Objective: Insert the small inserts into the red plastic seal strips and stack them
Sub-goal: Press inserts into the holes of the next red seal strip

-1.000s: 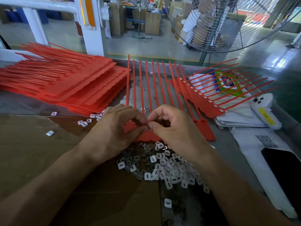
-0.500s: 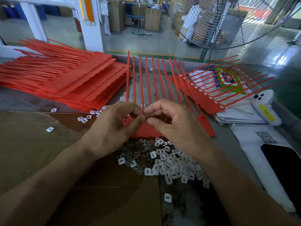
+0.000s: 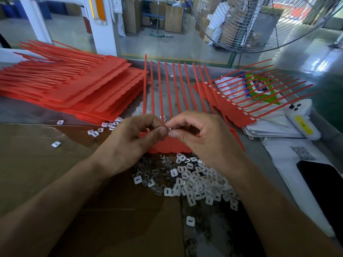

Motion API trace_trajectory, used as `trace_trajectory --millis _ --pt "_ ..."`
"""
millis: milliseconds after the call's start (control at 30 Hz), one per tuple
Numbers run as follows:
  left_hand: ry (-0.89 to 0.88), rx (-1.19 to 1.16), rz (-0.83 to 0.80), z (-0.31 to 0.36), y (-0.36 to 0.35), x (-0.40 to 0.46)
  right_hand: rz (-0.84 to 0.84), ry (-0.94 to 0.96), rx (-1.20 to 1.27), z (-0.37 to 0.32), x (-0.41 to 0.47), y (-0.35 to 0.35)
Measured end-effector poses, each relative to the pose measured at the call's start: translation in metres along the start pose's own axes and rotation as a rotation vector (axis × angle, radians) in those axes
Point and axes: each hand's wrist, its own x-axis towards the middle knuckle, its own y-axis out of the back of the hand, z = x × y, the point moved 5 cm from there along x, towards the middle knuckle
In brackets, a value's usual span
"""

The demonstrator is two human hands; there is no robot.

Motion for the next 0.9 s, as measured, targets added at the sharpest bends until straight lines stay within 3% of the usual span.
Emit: trace_trajectory --millis 167,300,433,900 --pt "0.011 0.018 0.049 -0.001 0.001 0.000 0.024 -0.005 -0.032 0.002 0.000 0.006" --pt "-0.004 0.320 0.149 -0.005 0.008 -0.001 0.070 -0.090 -0.065 0.014 -0.001 0.020" --pt "0.022 0.531 0.119 -0.012 0.012 0.000 0.098 -0.188 -0.114 0.034 -0.003 0.041" --pt "0.125 0.621 0.030 -0.021 0.012 -0.001 0.102 -0.381 -0.291 0.083 -0.019 0.089"
